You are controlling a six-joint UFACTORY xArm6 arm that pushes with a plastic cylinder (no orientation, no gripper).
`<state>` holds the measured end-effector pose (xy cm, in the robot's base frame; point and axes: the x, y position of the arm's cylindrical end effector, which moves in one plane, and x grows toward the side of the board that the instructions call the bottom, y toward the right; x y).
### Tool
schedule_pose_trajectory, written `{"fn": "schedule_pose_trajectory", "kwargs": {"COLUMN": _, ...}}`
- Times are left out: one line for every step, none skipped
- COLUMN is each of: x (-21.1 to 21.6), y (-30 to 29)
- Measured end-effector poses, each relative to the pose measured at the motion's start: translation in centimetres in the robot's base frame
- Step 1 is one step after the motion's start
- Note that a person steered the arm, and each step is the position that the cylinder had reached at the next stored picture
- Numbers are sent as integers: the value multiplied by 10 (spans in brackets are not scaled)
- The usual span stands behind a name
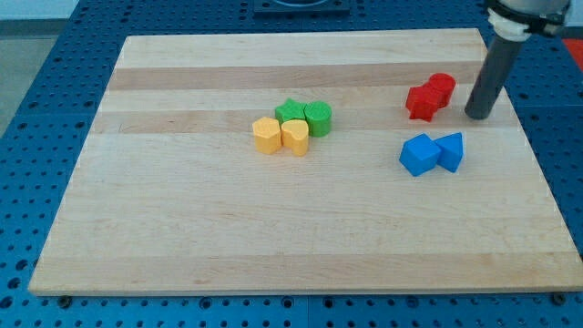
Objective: Separate the yellow heart and the green circle
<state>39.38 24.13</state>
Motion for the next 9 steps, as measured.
{"fn": "schedule_pose_trajectory", "kwargs": {"x": 18, "y": -9}}
{"fn": "schedule_pose_trajectory", "kwargs": {"x": 20, "y": -34}}
{"fn": "schedule_pose_trajectory", "kwargs": {"x": 20, "y": -61}}
{"fn": "schedule_pose_trajectory", "kwargs": {"x": 20, "y": -89}}
{"fn": "schedule_pose_trajectory", "kwargs": {"x": 20, "y": -116}}
{"fn": "schedule_pose_trajectory", "kwargs": {"x": 20, "y": -139}}
{"fn": "schedule_pose_trajectory", "kwargs": {"x": 20, "y": -165}}
{"fn": "schedule_pose_trajectory", "kwargs": {"x": 20, "y": -189}}
{"fn": "schedule_pose_trajectory", "kwargs": {"x": 20, "y": -214}}
